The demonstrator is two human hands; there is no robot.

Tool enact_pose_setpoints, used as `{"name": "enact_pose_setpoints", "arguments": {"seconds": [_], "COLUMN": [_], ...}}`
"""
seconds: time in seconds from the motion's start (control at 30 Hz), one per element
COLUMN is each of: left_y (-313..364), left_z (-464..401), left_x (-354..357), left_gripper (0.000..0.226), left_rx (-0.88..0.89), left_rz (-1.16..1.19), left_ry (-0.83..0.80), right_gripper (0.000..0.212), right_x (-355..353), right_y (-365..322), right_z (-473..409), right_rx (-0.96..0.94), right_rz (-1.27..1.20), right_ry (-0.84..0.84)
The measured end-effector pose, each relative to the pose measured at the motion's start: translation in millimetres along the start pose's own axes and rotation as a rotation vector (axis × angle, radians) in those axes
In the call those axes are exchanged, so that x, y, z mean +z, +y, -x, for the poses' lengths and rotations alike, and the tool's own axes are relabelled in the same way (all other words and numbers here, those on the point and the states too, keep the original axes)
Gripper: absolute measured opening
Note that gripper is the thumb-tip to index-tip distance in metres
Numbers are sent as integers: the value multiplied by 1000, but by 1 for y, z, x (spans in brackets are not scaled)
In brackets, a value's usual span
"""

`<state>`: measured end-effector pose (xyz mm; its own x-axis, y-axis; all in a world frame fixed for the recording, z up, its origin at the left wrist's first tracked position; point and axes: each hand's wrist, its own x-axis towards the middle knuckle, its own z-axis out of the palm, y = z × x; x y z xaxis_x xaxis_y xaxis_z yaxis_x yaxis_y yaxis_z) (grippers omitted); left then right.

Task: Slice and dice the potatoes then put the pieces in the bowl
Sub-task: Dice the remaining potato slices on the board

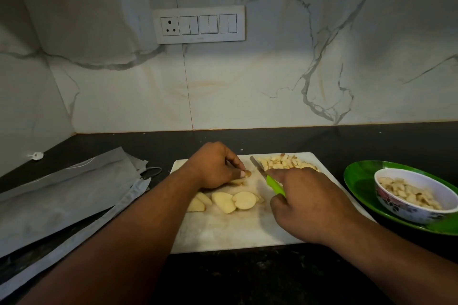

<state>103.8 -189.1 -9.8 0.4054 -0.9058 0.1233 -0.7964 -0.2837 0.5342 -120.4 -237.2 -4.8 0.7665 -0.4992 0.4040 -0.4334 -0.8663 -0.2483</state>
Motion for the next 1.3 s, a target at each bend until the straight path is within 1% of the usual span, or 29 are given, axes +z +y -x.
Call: {"name": "enact_pose_setpoints", "arguments": {"seconds": [0.1,0.27,0.33,0.43,0.57,0.63,0.73,0.8,0.87,1.03,1.17,1.23,1.3], "left_y": [1,1,3,5,5,3,-1,-1,1,5,5,5,5], "left_z": [-4,-8,-10,-12,-10,-10,-11,-12,-13,-13,-11,-12,-12], "left_x": [5,10,10,11,10,8,6,6,7,9,9,9,9], "left_gripper": [5,5,5,4,8,11,9,4,1,3,4,4,3], "left_rx": [-14,-49,-67,-96,-92,-100,-103,-88,-86,-120,-132,-128,-128], "left_rz": [15,44,37,41,54,67,57,15,-11,-11,12,16,22], "left_ry": [36,54,53,50,60,70,37,32,55,90,88,84,80], "right_gripper": [55,52,48,48,48,48,47,43,43,45,46,44,46], "right_x": [3,3,-4,-20,-36,-35,-24,-16,-11,-21,-38,-42,-41], "right_y": [1,-4,-7,-9,-7,-6,-6,-9,-11,-10,-9,-11,-13], "right_z": [-1,-1,-1,3,7,3,-4,-6,-6,4,10,10,8], "right_rx": [0,-9,-30,-66,-61,-30,-26,-21,-26,-85,-89,-66,-75], "right_rz": [-8,6,44,79,87,75,68,75,58,47,34,29,17], "right_ry": [-13,-53,-83,-115,-92,-58,-15,-39,-80,-102,-132,-107,-35]}}
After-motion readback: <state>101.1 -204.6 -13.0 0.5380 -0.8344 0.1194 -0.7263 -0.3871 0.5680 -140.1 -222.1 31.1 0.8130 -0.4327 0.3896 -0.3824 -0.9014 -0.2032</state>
